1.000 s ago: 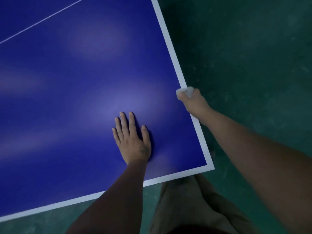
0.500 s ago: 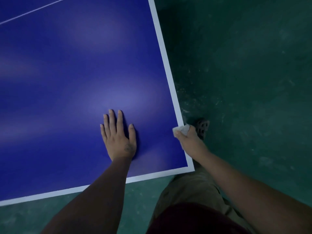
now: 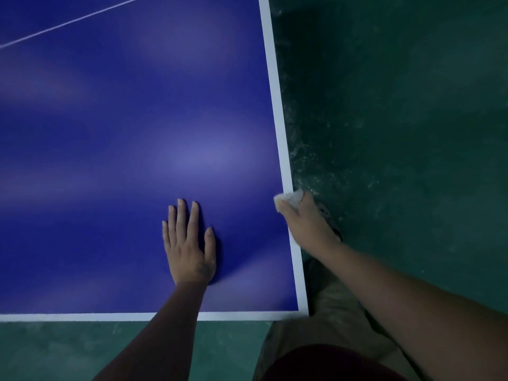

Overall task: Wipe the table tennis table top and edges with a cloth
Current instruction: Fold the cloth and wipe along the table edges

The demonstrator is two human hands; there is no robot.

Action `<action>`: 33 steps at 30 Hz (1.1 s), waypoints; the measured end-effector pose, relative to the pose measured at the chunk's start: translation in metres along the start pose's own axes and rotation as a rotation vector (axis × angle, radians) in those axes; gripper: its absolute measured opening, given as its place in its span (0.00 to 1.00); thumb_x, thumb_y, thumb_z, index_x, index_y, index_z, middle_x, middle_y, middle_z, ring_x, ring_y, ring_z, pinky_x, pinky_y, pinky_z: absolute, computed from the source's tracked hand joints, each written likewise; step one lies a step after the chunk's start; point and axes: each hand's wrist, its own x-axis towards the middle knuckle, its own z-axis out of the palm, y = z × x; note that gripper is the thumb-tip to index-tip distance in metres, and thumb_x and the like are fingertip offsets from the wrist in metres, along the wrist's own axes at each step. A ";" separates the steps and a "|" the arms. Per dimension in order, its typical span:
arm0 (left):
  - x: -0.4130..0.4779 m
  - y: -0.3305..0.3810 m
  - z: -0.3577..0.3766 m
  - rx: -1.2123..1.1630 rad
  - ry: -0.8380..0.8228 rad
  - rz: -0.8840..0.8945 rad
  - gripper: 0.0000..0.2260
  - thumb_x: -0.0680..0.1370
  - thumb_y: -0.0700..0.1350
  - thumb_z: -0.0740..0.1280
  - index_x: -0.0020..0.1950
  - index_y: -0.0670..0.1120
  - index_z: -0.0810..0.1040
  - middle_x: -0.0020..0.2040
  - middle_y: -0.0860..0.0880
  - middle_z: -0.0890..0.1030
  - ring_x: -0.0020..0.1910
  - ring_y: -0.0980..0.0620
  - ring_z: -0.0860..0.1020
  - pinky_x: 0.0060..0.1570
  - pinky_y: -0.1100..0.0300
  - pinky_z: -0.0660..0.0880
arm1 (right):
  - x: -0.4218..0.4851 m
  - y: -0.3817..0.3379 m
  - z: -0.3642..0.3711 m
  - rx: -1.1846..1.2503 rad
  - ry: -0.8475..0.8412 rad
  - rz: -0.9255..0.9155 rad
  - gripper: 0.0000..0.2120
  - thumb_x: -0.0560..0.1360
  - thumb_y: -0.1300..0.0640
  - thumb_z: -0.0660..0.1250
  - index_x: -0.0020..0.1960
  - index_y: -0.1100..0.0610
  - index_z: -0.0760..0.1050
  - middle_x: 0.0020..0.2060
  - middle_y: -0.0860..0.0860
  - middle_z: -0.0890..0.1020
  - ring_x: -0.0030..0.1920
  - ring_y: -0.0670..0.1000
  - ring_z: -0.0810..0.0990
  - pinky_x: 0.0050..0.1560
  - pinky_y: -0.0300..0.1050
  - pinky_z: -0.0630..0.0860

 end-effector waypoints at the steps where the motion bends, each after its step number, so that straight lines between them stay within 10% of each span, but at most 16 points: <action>1: 0.000 0.000 0.000 0.000 -0.004 -0.002 0.28 0.86 0.54 0.58 0.86 0.46 0.65 0.88 0.46 0.58 0.88 0.43 0.54 0.84 0.36 0.55 | -0.012 0.001 -0.003 -0.015 -0.036 0.026 0.25 0.87 0.40 0.59 0.75 0.56 0.64 0.67 0.54 0.77 0.65 0.60 0.79 0.62 0.50 0.71; 6: 0.000 0.002 0.000 0.001 -0.022 -0.011 0.28 0.86 0.53 0.58 0.86 0.44 0.65 0.88 0.44 0.59 0.88 0.41 0.54 0.83 0.35 0.55 | -0.023 0.007 -0.002 -0.186 -0.042 0.036 0.28 0.88 0.39 0.53 0.80 0.57 0.59 0.76 0.53 0.72 0.72 0.54 0.74 0.45 0.38 0.52; 12: 0.001 0.003 0.001 -0.007 -0.040 -0.019 0.28 0.86 0.52 0.57 0.86 0.44 0.65 0.88 0.44 0.58 0.88 0.41 0.53 0.83 0.34 0.55 | 0.024 -0.007 0.003 0.015 0.029 0.035 0.28 0.85 0.36 0.56 0.72 0.57 0.64 0.68 0.55 0.74 0.62 0.60 0.78 0.54 0.50 0.71; 20: 0.000 0.002 0.002 -0.012 -0.048 -0.032 0.29 0.86 0.53 0.58 0.86 0.44 0.64 0.88 0.45 0.58 0.88 0.41 0.53 0.83 0.34 0.55 | -0.003 0.014 0.002 -0.066 -0.029 -0.082 0.34 0.85 0.39 0.59 0.83 0.57 0.54 0.74 0.54 0.70 0.71 0.57 0.75 0.67 0.46 0.71; 25: 0.001 0.002 0.002 0.001 -0.063 -0.046 0.29 0.86 0.53 0.57 0.86 0.45 0.63 0.88 0.45 0.57 0.88 0.42 0.52 0.84 0.35 0.54 | 0.045 -0.013 0.001 0.077 -0.030 -0.012 0.19 0.86 0.39 0.59 0.64 0.55 0.68 0.52 0.47 0.76 0.48 0.48 0.79 0.49 0.45 0.73; 33: 0.020 0.011 0.009 0.027 -0.063 -0.068 0.29 0.87 0.54 0.56 0.88 0.47 0.60 0.88 0.43 0.55 0.88 0.39 0.51 0.84 0.33 0.52 | 0.037 -0.020 -0.010 0.086 -0.078 0.002 0.24 0.87 0.44 0.60 0.76 0.57 0.61 0.63 0.51 0.74 0.58 0.52 0.77 0.57 0.44 0.69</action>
